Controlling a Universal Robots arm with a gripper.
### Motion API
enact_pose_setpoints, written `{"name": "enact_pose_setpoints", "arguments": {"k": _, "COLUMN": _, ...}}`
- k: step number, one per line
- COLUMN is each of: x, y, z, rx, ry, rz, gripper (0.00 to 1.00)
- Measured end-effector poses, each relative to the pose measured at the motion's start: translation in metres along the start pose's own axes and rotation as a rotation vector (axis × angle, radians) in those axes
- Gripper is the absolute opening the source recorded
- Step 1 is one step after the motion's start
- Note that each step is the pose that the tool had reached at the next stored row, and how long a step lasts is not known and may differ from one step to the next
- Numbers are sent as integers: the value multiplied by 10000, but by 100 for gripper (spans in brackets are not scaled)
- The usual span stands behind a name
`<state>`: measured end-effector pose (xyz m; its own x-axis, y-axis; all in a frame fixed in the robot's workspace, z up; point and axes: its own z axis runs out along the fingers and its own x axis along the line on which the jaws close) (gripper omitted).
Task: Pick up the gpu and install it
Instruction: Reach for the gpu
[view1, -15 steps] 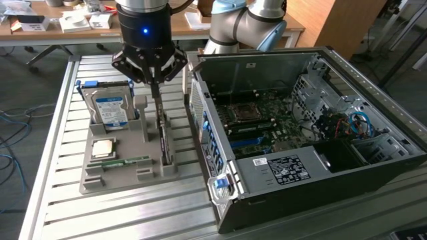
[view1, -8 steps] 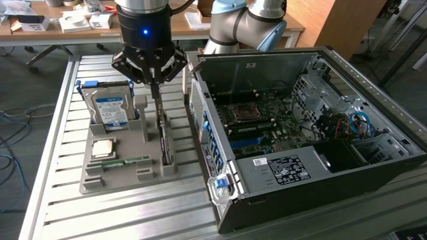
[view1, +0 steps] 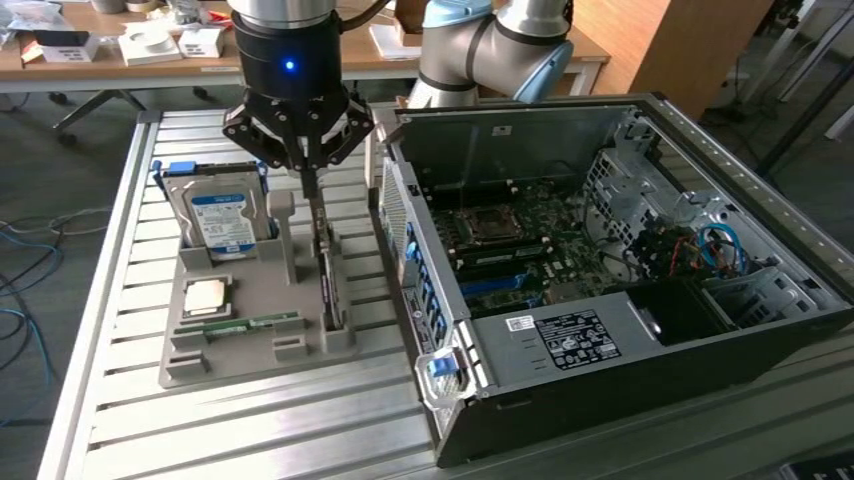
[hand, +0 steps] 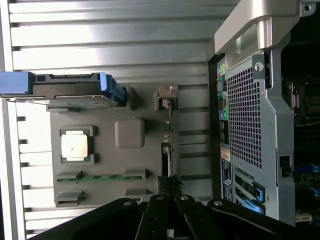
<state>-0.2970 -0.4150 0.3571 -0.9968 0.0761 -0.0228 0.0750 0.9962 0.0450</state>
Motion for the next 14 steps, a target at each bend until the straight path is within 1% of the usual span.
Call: {"name": "enact_pose_setpoints", "arguments": {"k": 14, "x": 28, "y": -3, "z": 21, "rx": 0, "ry": 0, "rz": 0, "gripper": 11}}
